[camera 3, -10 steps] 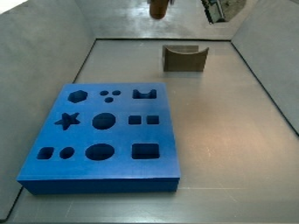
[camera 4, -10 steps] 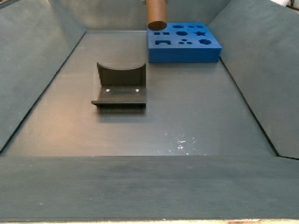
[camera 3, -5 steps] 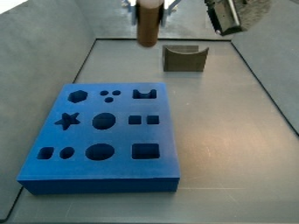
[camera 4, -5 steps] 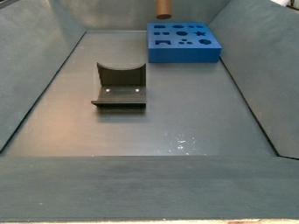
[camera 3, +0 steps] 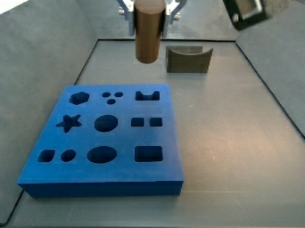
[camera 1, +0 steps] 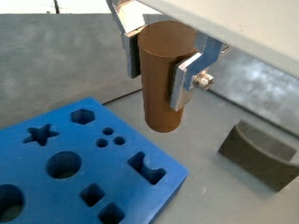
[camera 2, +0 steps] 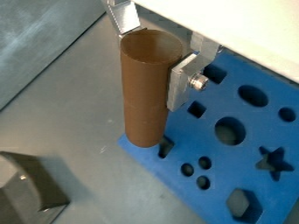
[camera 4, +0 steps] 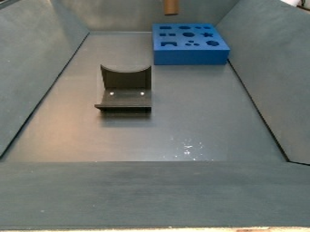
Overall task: Pick up the round object. Move up. Place the round object on the fixture. Regrasp the round object. Move to above the board. Insert the round object.
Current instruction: Move to above the board, then insert the round object.
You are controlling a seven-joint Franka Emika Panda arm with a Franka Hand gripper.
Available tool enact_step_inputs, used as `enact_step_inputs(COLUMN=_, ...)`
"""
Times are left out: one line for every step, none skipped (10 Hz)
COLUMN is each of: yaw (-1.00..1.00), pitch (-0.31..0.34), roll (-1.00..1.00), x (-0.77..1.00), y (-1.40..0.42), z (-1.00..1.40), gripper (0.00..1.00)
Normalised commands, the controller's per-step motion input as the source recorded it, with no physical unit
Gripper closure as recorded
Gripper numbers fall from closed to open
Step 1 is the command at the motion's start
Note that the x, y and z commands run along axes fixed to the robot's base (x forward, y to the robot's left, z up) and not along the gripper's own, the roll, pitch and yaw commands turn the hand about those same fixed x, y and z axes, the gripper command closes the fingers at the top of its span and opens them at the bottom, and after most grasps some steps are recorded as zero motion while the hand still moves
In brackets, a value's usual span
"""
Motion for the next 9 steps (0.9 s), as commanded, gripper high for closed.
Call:
enact_step_inputs(yaw=-0.02, pitch=-0.021, roll=-1.00, x=-0.07, y=0.03, z=0.02, gripper=1.00)
enact_step_inputs(yaw=-0.02, pitch=-0.026, roll=-1.00, x=-0.05, y=0.04, z=0.02, gripper=1.00)
enact_step_inputs(yaw=-0.02, pitch=-0.029, roll=-1.00, x=-0.04, y=0.03, z=0.01, gripper=1.00)
enact_step_inputs(yaw=-0.02, pitch=-0.031, roll=-1.00, x=-0.04, y=0.04, z=0.01, gripper=1.00)
enact_step_inputs(yaw=-0.02, pitch=-0.050, roll=-1.00, x=-0.05, y=0.04, z=0.01, gripper=1.00)
enact_step_inputs(yaw=-0.01, pitch=-0.062, roll=-0.85, x=-0.05, y=0.04, z=0.01, gripper=1.00)
enact_step_inputs(yaw=-0.01, pitch=-0.060, roll=-0.58, x=-0.06, y=0.04, z=0.02, gripper=1.00)
enact_step_inputs(yaw=-0.01, pitch=-0.060, roll=-0.42, x=-0.05, y=0.03, z=0.01, gripper=1.00)
enact_step_inputs(yaw=0.00, pitch=0.000, roll=0.00, x=0.00, y=-0.02, z=0.00, gripper=1.00)
